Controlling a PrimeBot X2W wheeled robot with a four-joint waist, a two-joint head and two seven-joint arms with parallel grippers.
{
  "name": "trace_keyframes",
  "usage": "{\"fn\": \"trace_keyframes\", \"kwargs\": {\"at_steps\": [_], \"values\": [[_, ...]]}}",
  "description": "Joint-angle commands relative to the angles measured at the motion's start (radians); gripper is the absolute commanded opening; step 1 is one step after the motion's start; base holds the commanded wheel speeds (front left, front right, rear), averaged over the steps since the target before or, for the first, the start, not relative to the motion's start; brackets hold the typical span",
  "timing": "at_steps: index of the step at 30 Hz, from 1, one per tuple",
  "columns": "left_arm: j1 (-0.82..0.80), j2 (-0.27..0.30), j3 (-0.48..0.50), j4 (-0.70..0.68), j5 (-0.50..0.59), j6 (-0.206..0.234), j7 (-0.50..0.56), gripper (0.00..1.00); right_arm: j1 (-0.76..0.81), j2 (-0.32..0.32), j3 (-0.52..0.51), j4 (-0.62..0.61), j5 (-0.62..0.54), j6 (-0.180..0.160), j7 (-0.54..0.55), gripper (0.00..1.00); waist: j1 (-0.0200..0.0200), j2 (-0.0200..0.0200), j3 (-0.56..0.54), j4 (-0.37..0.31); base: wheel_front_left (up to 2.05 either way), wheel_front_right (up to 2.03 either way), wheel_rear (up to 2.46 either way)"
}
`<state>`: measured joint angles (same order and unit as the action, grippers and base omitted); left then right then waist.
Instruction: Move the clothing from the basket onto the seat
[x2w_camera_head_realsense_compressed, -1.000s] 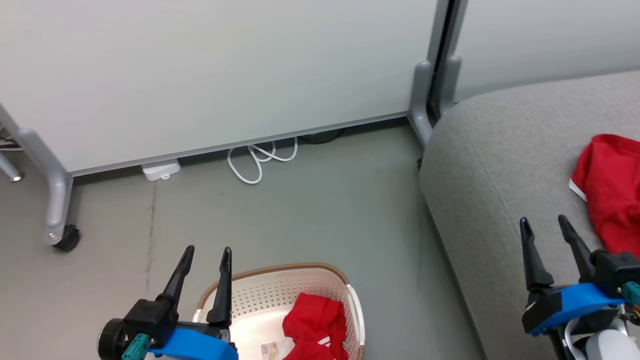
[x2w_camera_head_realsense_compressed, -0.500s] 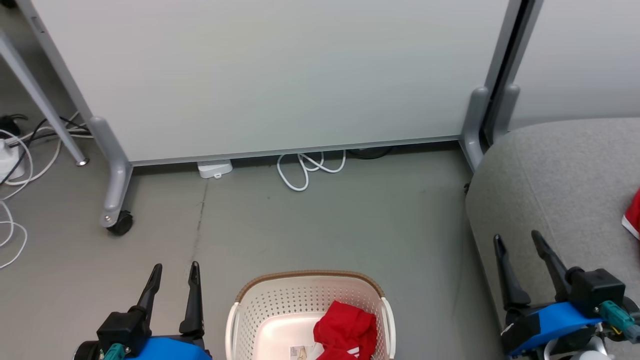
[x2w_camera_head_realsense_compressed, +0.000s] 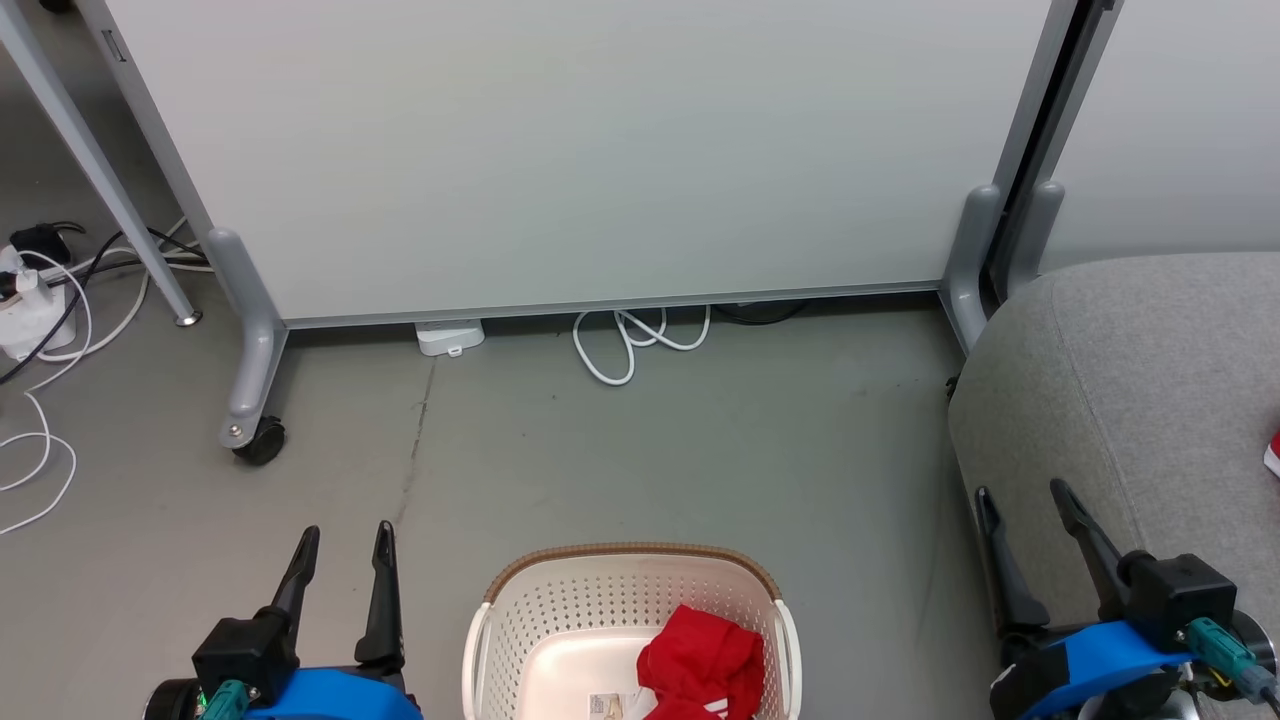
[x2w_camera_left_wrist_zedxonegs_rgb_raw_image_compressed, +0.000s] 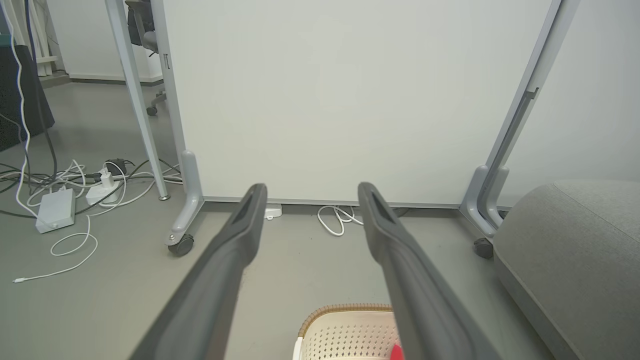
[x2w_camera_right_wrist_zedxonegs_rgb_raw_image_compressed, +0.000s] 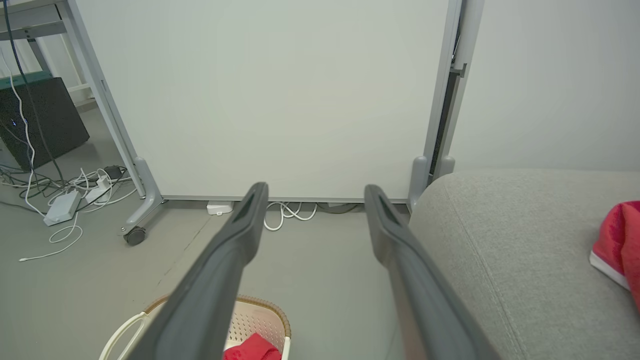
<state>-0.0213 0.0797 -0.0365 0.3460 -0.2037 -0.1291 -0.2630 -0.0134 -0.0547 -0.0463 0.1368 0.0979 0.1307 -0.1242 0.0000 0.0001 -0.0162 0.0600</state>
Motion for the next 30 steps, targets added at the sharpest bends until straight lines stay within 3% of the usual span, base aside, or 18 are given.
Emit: {"fn": "trace_keyframes", "kwargs": {"at_steps": [1,18,30], "values": [[-0.011,-0.001,0.003,-0.002,0.001,-0.002,-0.003,1.00,0.018,0.004,-0.002,-0.004,0.001,0.000,0.001,1.00,0.0000,-0.0001,0.001,-0.002,0.00,0.00,0.00],[-0.003,-0.008,-0.029,-0.006,0.002,-0.002,-0.003,1.00,-0.003,0.005,0.014,-0.001,0.021,0.000,-0.009,1.00,0.0000,-0.0001,0.035,-0.029,0.00,0.00,0.00],[-0.110,-0.005,-0.099,0.045,-0.002,-0.002,-0.003,1.00,-0.116,0.005,0.066,-0.033,0.029,0.000,-0.026,1.00,0.0000,-0.0001,0.237,-0.117,0.00,0.00,0.00]]}}
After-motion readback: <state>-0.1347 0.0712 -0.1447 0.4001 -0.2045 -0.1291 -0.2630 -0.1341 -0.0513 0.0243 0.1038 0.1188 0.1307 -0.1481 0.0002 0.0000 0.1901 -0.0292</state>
